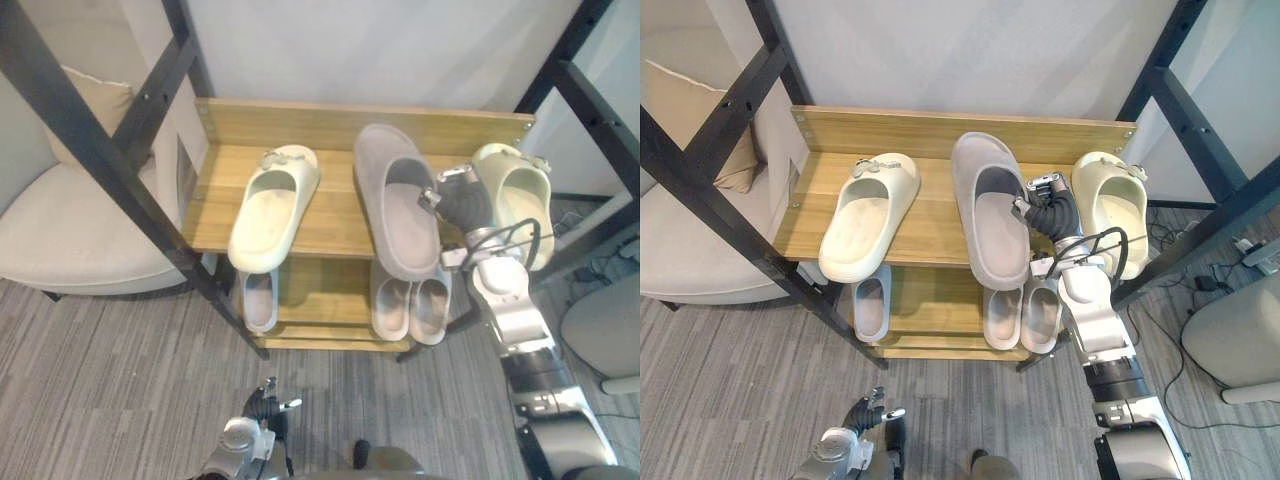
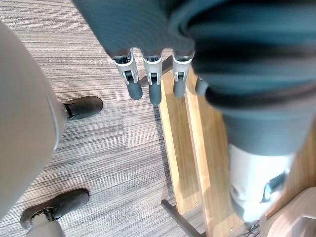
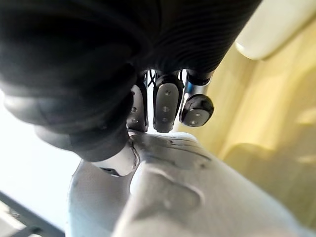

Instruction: Organize the slippers on the shoe rack

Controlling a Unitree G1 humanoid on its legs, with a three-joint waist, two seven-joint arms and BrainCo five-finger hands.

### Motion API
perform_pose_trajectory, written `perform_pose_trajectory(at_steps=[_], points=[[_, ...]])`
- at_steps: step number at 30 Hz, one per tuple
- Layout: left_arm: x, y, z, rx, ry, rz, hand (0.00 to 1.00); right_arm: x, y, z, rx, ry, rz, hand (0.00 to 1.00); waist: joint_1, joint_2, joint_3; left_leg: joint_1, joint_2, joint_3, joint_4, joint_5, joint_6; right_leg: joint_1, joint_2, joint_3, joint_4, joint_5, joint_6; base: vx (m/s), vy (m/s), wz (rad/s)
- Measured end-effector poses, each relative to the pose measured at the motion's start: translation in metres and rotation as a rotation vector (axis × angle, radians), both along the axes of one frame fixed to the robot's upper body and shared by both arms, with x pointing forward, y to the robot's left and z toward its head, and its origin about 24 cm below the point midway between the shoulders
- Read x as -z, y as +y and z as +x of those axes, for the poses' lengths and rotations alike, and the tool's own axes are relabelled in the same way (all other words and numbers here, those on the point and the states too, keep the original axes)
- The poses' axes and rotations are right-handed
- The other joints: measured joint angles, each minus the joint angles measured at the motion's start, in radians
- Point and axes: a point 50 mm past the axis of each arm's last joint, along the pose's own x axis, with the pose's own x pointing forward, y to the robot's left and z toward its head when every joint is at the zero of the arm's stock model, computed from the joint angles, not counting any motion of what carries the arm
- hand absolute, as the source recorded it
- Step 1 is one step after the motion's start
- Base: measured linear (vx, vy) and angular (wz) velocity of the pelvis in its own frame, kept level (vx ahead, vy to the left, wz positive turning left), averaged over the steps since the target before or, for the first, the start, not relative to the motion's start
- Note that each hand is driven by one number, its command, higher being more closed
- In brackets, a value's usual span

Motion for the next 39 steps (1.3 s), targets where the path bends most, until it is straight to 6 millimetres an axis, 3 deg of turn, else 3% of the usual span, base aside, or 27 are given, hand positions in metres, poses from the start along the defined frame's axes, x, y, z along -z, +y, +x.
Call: perform_pose_trajectory(at_steps=[7, 19, 31, 33, 37, 39], points=[[0.002, 0.0, -0.003, 0.01, 0.014, 0.008, 0.0, 0.005, 0.006, -0.016, -0.009, -0.023, 0.002, 1.0, -0.001, 0.006, -0.019, 0.0, -0.005, -0.002, 0.0, 0.002, 0.003, 0.002, -0.004, 0.0, -0.001, 0.0, 0.001, -0.01, 0.002, 0.01], [0.009, -0.001, -0.016, 0.032, 0.066, 0.024, 0.0, 0.029, 0.013, -0.071, 0.013, -0.027, 0.059, 1.0, -0.014, 0.021, -0.075, 0.036, 0.009, -0.008, 0.0, 0.006, 0.004, 0.03, 0.001, -0.003, 0.017, -0.003, -0.004, -0.03, -0.003, 0.0], [0.01, -0.002, -0.018, 0.085, 0.076, 0.044, 0.0, 0.077, 0.064, -0.109, -0.204, 0.188, -0.063, 1.0, -0.018, 0.023, -0.075, 0.026, 0.002, -0.001, 0.053, -0.001, -0.001, -0.051, -0.011, 0.002, 0.218, -0.097, -0.004, -0.09, -0.032, 0.01], [0.007, -0.003, -0.01, 0.095, 0.055, 0.046, 0.0, 0.079, 0.074, -0.112, -0.256, 0.195, -0.088, 1.0, -0.016, 0.018, -0.055, -0.061, -0.001, -0.01, 0.22, -0.073, -0.002, -0.081, -0.021, -0.006, 0.284, -0.119, -0.008, -0.08, -0.044, 0.22], [0.001, -0.006, 0.006, 0.116, 0.002, 0.048, 0.0, 0.086, 0.087, -0.114, -0.355, 0.219, -0.14, 1.0, -0.003, 0.047, -0.018, -0.248, 0.033, -0.033, 0.557, -0.228, -0.006, -0.18, -0.008, -0.03, 0.472, -0.208, -0.022, -0.13, 0.015, 0.13], [-0.002, -0.005, 0.011, 0.114, -0.015, 0.048, 0.0, 0.091, 0.086, -0.109, -0.358, 0.236, -0.167, 1.0, 0.0, 0.052, -0.003, -0.306, 0.038, -0.044, 0.635, -0.254, -0.007, -0.23, -0.005, -0.034, 0.541, -0.239, -0.028, -0.14, 0.044, 0.13]])
